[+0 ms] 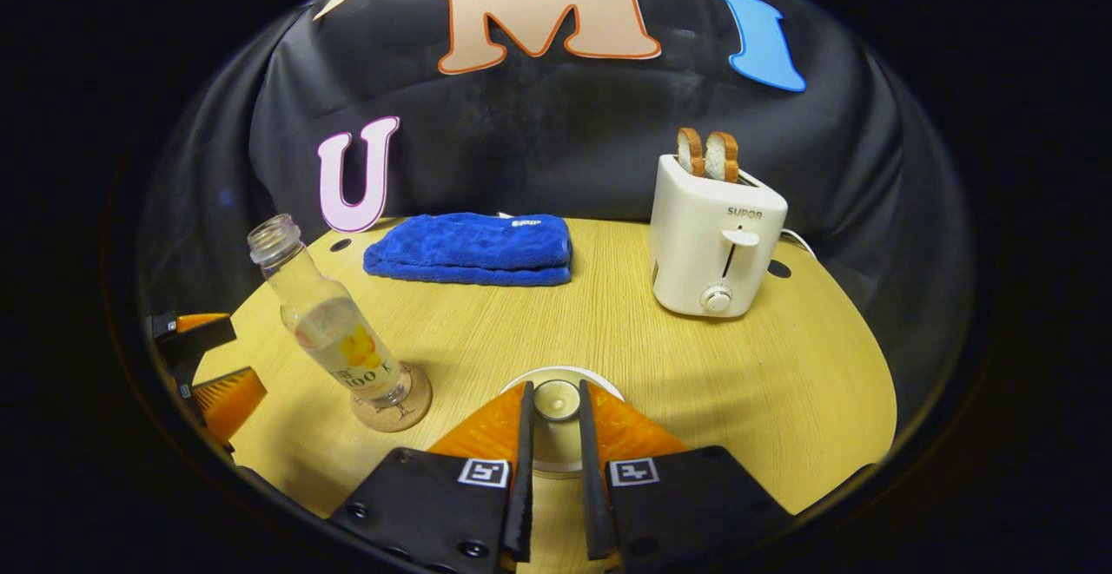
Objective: Open the teacup lid with one hand, grasp the water bottle and pour water into the teacup with the other hand; after pouring, place the water bottle on the coaster and then close the teacup lid.
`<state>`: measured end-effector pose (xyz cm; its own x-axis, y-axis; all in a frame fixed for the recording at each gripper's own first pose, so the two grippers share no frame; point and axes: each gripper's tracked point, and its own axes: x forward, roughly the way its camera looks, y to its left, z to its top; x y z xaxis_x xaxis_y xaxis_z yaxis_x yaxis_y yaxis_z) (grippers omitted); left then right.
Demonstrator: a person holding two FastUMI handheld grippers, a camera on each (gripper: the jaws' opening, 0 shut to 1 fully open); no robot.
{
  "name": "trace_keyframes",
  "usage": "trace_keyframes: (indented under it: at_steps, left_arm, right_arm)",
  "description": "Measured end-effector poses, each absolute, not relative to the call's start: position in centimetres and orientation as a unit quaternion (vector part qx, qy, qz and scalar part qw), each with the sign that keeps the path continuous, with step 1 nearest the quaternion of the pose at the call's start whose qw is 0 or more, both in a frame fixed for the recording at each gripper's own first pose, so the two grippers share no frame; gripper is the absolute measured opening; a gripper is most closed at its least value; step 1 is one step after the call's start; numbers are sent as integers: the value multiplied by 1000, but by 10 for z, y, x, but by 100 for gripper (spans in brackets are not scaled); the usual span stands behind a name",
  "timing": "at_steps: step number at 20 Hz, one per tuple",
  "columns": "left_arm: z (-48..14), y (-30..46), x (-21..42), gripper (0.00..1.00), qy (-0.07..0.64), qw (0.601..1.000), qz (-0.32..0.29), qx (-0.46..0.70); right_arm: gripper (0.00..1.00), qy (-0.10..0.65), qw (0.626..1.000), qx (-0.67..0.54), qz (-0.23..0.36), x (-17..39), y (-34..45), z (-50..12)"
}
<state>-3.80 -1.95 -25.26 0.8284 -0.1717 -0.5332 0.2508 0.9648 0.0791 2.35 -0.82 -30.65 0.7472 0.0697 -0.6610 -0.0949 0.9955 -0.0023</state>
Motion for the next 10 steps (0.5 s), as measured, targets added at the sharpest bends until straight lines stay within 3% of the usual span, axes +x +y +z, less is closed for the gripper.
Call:
trace_keyframes:
  at_steps: [4, 7, 10]
  left_arm:
    - [-247, -14, -37, 97, 268, 955, -103, 72]
    - [-239, -10, -38, 97, 262, 957, -98, 70]
    - [-219, -6, -35, 97, 246, 963, -92, 66]
  right_arm:
    - [25, 350, 936, -25, 37, 25, -12, -308]
    - [34, 349, 936, -15, 41, 23, -9, -302]
    - [84, 305, 951, -4, 48, 28, -2, -272]
